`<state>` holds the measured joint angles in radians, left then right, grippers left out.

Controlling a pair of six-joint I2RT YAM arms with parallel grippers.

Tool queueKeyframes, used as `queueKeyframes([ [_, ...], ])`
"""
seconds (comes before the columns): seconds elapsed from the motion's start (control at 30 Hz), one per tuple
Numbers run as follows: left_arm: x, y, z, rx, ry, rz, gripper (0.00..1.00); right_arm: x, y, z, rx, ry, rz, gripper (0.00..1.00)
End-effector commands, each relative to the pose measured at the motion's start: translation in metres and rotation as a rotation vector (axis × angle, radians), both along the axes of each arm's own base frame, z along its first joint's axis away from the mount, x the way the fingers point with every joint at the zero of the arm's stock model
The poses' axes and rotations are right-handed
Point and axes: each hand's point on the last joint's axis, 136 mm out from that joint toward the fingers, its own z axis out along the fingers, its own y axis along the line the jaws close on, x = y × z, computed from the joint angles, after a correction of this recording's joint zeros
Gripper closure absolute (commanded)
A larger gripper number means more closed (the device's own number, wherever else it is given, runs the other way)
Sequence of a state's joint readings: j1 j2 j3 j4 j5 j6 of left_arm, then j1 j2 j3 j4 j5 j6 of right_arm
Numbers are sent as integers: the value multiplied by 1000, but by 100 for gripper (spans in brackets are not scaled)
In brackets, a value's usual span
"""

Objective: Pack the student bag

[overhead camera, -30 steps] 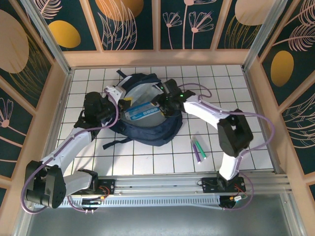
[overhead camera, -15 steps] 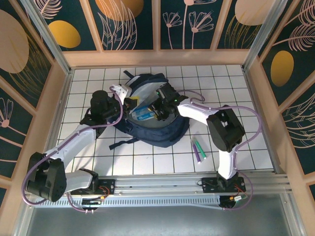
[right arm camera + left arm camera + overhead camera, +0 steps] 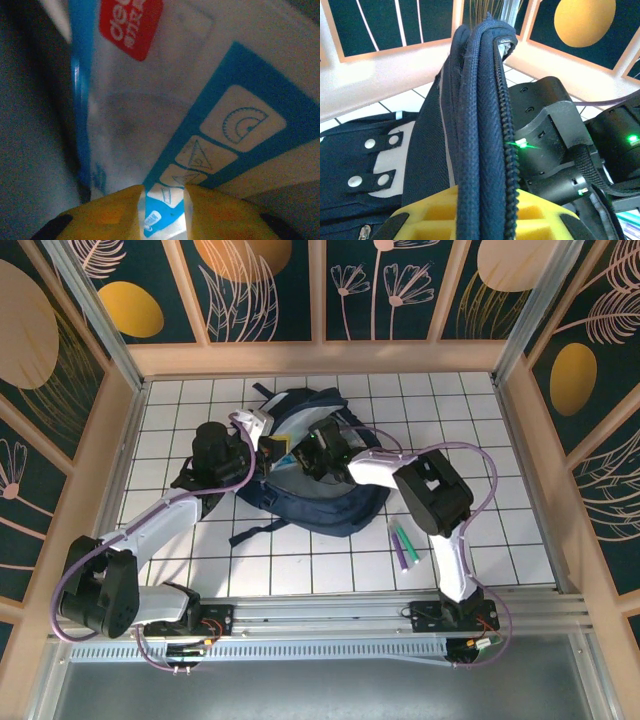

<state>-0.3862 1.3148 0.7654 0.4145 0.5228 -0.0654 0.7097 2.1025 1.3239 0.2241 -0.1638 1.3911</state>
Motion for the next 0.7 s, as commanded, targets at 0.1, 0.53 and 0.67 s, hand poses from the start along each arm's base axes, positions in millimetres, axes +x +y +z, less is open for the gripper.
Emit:
queueKeyframes([
  [0.1, -9, -13, 60, -91, -163, -73, 100, 53, 31, 44, 183, -268, 14, 84],
  [0.53, -8, -5, 42, -22, -141, -29, 87, 2, -46, 105, 38, -280, 149, 61],
  [0.67, -5, -2, 28, 30, -67, -8, 83, -29, -86, 101, -122, -277, 204, 59],
])
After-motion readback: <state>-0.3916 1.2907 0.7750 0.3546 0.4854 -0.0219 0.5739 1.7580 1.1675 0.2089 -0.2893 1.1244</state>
